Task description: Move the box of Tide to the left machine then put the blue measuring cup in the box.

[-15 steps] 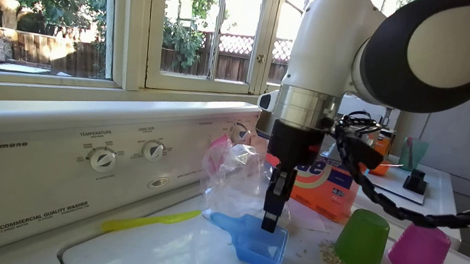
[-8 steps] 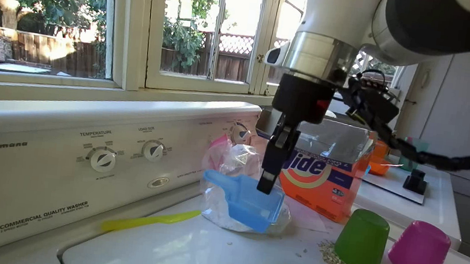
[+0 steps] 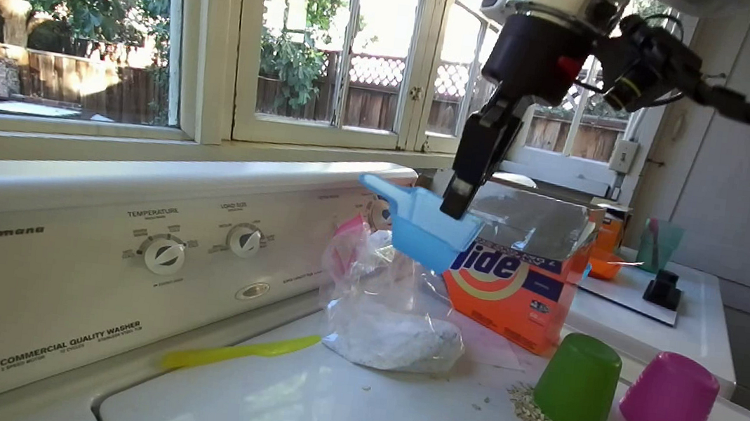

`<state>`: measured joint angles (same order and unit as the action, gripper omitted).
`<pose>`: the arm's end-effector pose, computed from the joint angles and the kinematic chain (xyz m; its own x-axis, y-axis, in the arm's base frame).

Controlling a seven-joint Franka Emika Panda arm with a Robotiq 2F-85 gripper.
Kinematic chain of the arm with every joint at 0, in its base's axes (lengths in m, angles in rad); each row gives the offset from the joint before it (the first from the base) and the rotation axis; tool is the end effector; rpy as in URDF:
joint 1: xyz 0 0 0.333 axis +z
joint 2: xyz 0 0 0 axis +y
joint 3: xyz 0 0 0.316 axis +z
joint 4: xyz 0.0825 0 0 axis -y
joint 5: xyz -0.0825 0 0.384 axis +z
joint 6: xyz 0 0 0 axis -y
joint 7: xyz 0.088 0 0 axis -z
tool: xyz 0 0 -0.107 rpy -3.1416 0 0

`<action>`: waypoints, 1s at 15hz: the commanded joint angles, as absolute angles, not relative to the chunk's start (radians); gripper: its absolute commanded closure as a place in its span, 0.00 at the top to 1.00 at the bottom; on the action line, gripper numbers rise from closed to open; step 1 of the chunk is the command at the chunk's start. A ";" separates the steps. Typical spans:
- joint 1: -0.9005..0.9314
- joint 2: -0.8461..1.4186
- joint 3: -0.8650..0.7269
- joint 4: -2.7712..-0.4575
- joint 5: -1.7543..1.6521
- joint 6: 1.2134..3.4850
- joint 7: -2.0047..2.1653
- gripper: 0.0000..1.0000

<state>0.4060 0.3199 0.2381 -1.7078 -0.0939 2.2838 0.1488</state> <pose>0.5463 0.3882 0.4357 0.8368 0.4811 0.2614 0.5049 -0.8627 -0.0286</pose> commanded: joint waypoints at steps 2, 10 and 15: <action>0.379 0.164 0.220 -1.850 -0.111 2.327 0.251 0.01; 0.299 -0.003 0.203 -1.992 -0.155 2.372 0.368 0.01; 0.253 -0.037 0.203 -2.037 -0.213 2.434 0.349 0.01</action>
<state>0.2763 0.0034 0.1994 -1.9760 -0.1676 2.3900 0.3320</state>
